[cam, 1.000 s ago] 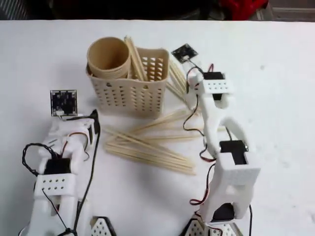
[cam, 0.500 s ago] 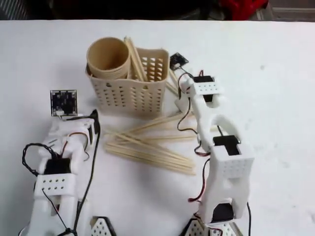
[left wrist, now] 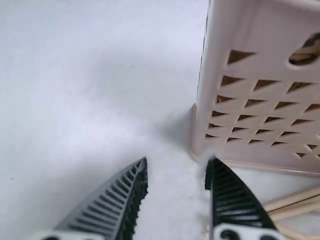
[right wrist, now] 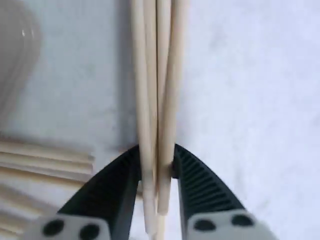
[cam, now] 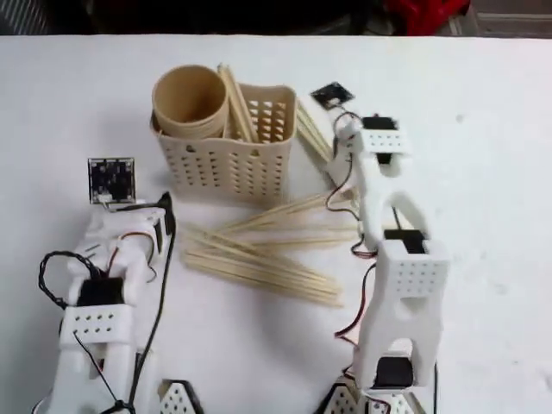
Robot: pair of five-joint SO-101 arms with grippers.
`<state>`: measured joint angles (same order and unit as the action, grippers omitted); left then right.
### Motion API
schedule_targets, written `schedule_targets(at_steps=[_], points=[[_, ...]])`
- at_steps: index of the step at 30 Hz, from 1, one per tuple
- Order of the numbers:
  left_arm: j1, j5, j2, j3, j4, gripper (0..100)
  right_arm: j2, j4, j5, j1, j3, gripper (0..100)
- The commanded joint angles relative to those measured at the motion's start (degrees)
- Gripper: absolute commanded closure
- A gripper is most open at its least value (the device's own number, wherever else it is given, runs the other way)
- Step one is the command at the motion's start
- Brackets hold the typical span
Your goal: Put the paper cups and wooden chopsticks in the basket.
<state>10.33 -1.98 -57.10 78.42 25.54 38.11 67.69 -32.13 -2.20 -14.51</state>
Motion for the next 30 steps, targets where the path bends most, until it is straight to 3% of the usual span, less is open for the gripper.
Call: schedule_targets(at_steps=[1,12,18,24,30], points=[[-0.5,-0.7,-1.1,-0.2,-1.3,80,0.1,4.3,-3.0,5.1,-0.7,98.1],[-0.5,-0.7,-1.1,-0.2,-1.3,80,-2.5,11.8,-10.2,18.7,1.9,98.1],[-0.5,-0.7,-1.1,-0.2,-1.3,80,-15.9,6.3,-14.1,21.2,18.4,98.1],[-0.5,-0.7,-1.1,-0.2,-1.3,80,-32.7,-6.5,-14.8,21.4,40.7,97.6],[-0.5,-0.7,-1.1,-0.2,-1.3,80,-44.4,-8.3,-14.9,21.3,49.2,81.6]])
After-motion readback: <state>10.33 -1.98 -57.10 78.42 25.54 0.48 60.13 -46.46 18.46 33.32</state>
